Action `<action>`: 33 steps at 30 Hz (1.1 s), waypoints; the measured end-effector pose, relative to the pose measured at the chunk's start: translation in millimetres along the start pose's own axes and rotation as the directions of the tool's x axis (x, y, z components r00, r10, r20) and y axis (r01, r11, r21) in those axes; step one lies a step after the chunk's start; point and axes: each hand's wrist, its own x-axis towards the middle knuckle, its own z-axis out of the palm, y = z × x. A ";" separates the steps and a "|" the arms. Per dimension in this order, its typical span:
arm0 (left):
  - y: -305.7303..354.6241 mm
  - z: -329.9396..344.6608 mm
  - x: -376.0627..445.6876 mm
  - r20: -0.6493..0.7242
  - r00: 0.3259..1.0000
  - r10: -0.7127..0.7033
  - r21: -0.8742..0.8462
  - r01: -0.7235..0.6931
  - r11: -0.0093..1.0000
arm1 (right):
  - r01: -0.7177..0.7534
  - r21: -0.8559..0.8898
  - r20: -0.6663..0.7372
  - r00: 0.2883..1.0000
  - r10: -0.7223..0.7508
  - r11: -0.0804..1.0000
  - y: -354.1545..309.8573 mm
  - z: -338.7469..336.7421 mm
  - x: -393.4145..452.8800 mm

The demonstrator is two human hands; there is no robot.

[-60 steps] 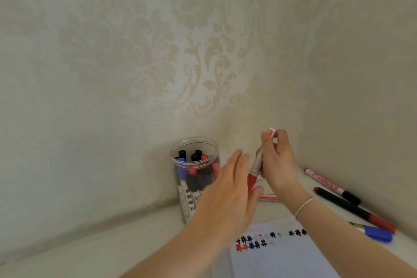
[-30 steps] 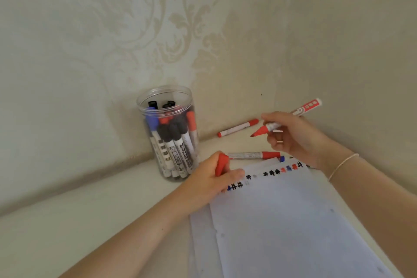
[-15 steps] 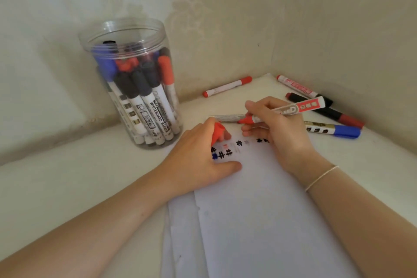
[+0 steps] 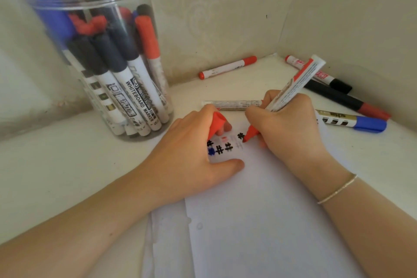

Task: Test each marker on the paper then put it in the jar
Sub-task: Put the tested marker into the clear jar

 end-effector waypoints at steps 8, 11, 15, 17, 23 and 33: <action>-1.2 0.9 0.0 -0.003 1.000 0.007 0.011 -0.007 1.000 | 0.002 -0.015 0.023 1.000 -0.002 1.000 -1.3 -2.6 -0.4; -0.5 0.6 0.1 0.000 1.000 0.007 0.009 -0.007 1.000 | -0.009 0.005 0.049 0.999 0.009 1.000 -1.1 -1.6 -0.8; 0.2 0.5 -0.1 0.006 1.000 0.011 0.007 -0.012 1.000 | 0.070 -0.079 0.008 0.998 -0.069 0.994 -1.5 0.6 -2.3; 0.3 0.4 -0.5 0.004 1.000 0.014 0.004 -0.014 1.000 | 0.067 -0.086 -0.005 0.998 -0.067 0.994 -1.3 -0.3 -1.7; 0.3 0.3 -1.1 -0.005 1.000 0.020 0.003 -0.020 1.000 | -0.019 -0.014 0.039 0.999 0.019 1.000 -1.3 -0.8 -1.9; -0.2 0.2 -1.5 -0.015 1.000 0.024 0.026 -0.023 0.999 | 0.027 -0.032 -0.008 1.000 -0.027 0.999 0.1 0.4 -1.2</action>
